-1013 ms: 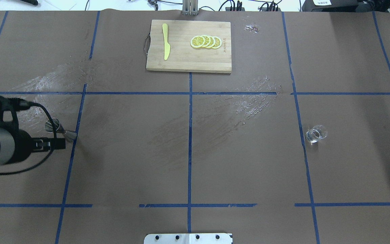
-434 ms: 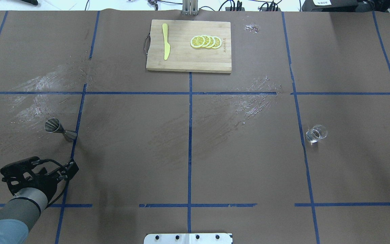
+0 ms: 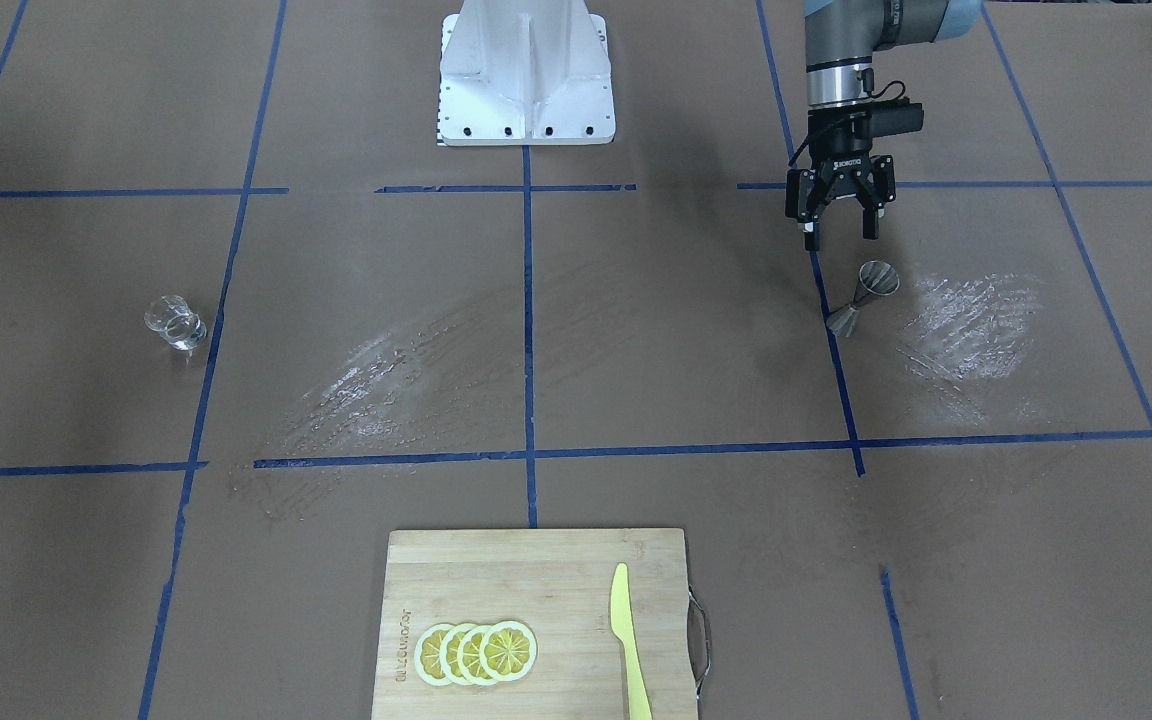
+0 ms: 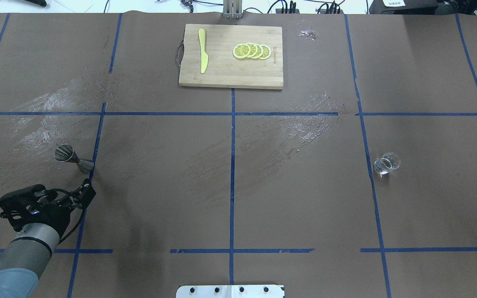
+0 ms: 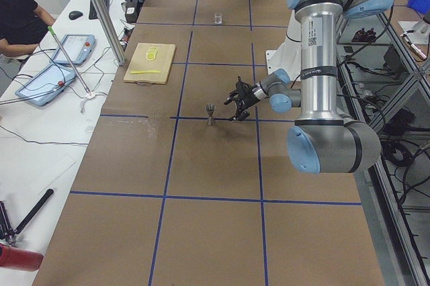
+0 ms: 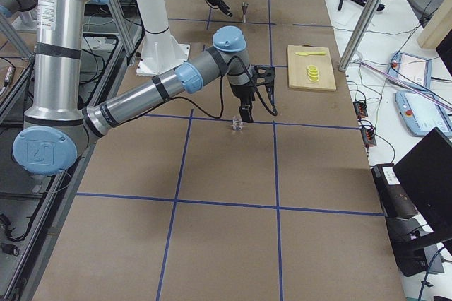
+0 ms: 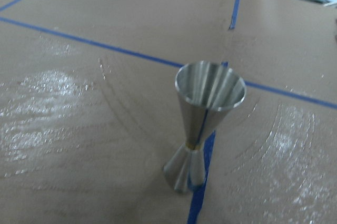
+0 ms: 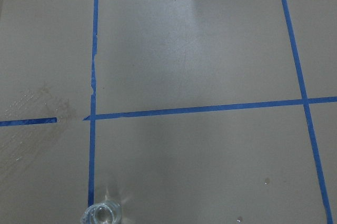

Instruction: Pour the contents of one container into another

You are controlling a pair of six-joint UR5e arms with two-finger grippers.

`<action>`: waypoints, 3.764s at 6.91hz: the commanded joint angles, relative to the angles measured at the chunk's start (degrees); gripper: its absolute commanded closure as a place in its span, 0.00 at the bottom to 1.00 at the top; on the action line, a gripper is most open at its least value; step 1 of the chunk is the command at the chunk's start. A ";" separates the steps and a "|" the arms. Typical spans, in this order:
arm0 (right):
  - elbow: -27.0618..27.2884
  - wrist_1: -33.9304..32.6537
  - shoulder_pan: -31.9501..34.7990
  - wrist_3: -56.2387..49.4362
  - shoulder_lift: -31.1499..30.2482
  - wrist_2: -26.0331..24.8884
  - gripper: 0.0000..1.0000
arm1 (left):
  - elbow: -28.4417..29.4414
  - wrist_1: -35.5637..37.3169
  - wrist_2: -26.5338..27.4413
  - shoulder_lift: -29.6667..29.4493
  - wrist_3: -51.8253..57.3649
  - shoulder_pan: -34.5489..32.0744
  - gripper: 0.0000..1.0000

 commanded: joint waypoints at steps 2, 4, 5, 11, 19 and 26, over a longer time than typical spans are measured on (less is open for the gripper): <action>5.18 0.43 -5.57 8.66 -3.65 -1.75 0.00 | 6.09 0.15 5.52 -4.04 3.41 -2.28 0.03; 9.76 7.94 -9.19 15.07 -9.27 -4.39 0.00 | 7.94 0.06 5.61 -5.72 5.42 -3.60 0.03; 11.43 10.95 -10.50 17.71 -12.26 -4.39 0.00 | 8.64 -0.02 5.61 -5.81 5.70 -4.47 0.04; 12.59 11.16 -16.23 18.79 -14.66 -5.35 0.00 | 12.25 -0.20 6.84 -9.94 9.39 -6.77 0.21; 12.68 11.16 -17.64 19.41 -14.57 -5.44 0.00 | 14.36 -0.46 6.67 -10.12 10.62 -7.82 0.29; 12.59 11.16 -17.98 19.41 -14.31 -7.19 0.00 | 6.85 -3.01 6.05 -9.94 17.86 -8.17 1.00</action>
